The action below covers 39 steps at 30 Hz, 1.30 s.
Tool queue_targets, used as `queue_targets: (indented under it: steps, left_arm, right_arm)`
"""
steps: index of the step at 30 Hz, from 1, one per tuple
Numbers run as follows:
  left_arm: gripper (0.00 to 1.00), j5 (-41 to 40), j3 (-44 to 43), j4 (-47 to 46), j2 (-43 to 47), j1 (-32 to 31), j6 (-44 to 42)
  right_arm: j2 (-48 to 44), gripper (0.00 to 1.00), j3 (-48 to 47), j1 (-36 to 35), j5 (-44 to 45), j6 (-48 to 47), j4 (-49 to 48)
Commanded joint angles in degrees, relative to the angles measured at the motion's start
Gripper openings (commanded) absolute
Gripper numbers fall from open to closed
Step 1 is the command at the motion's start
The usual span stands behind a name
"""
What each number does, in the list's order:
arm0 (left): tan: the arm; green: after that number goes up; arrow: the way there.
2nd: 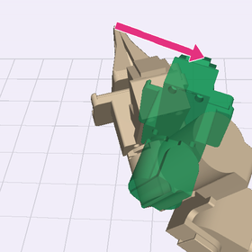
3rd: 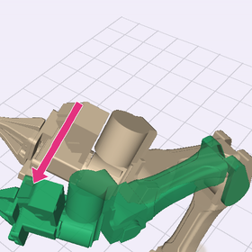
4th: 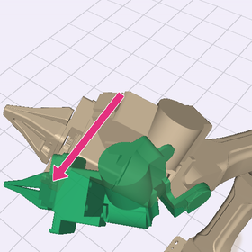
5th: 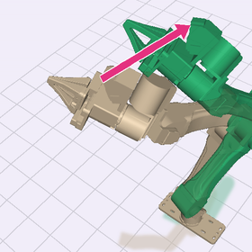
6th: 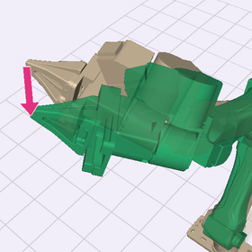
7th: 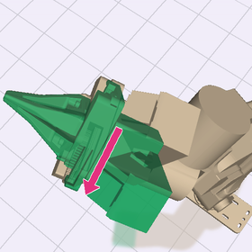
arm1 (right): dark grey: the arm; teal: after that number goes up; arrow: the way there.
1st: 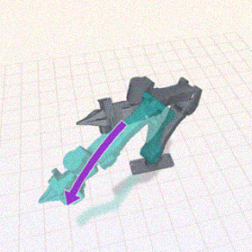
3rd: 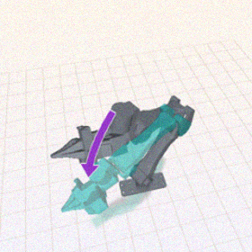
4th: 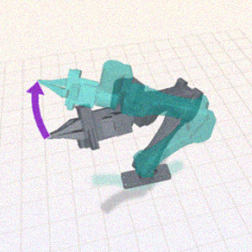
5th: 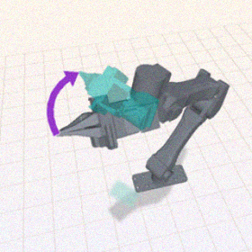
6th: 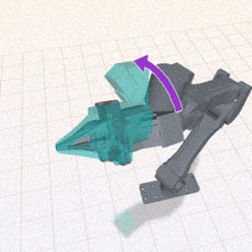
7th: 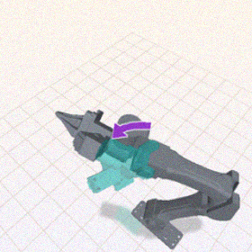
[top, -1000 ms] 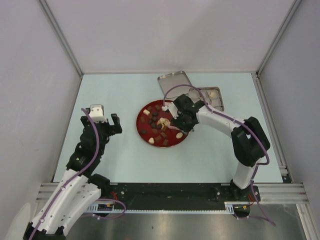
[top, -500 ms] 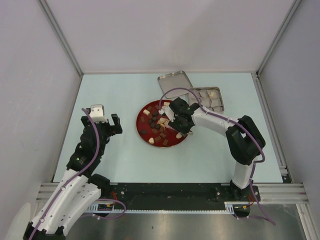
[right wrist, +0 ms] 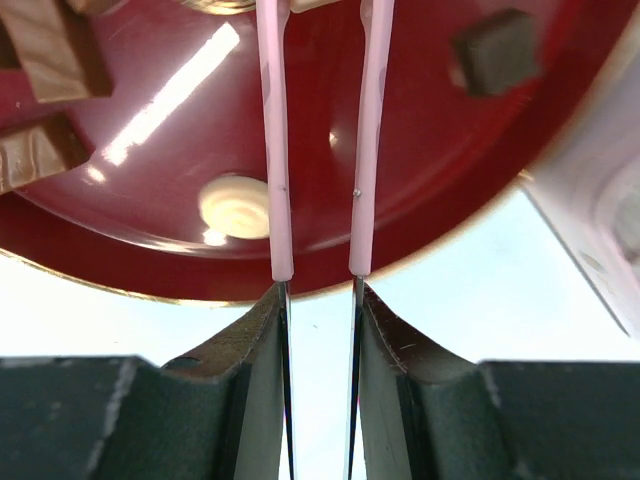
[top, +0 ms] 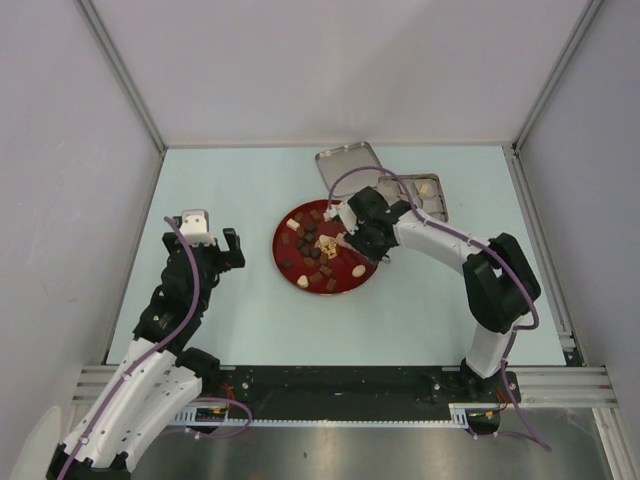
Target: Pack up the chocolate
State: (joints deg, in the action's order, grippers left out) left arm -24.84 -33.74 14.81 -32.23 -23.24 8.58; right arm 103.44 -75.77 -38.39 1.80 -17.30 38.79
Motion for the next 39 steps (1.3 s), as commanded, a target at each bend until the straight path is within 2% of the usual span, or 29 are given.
queue_targets:
  steps: [1, 5, 10, 16, 22, 27, 39]
  left_arm:
    - [1.00, 0.49, -0.01, -0.22, 0.59, -0.22, 0.47]
    - [1.00, 0.14, -0.28, 0.13, 1.11, -0.22, 0.74]
    - [1.00, -0.91, -0.37, 0.83, 2.43, -0.22, 0.91]
    - [1.00, -1.44, -0.80, 2.24, 4.19, -0.22, 1.35]
    - [1.00, -2.23, -1.16, 4.61, 6.21, -0.22, 1.44]
    - [1.00, -2.85, 0.69, 2.86, 6.74, -0.22, 1.00]
    - [1.00, -3.11, 0.69, 1.63, 4.02, -0.13, -0.49]
  right_arm:
    - [-6.58, 0.04, -0.26, 3.14, -1.19, 3.40, -1.17]
    - [-9.39, 0.00, -0.26, 5.78, -3.65, 5.95, -2.83]
    - [-11.85, 0.00, -0.26, 11.66, -3.91, 10.26, -5.82]
    - [-11.77, 0.00, -0.43, 15.71, 1.27, 12.55, -8.46]
    - [-8.26, 0.00, -2.10, 20.55, 2.59, 12.21, -9.52]
    - [-3.34, 0.00, -4.47, 23.35, 2.42, 11.24, -10.04]
    - [5.19, 0.02, -10.98, 25.73, 2.06, 10.44, -9.08]
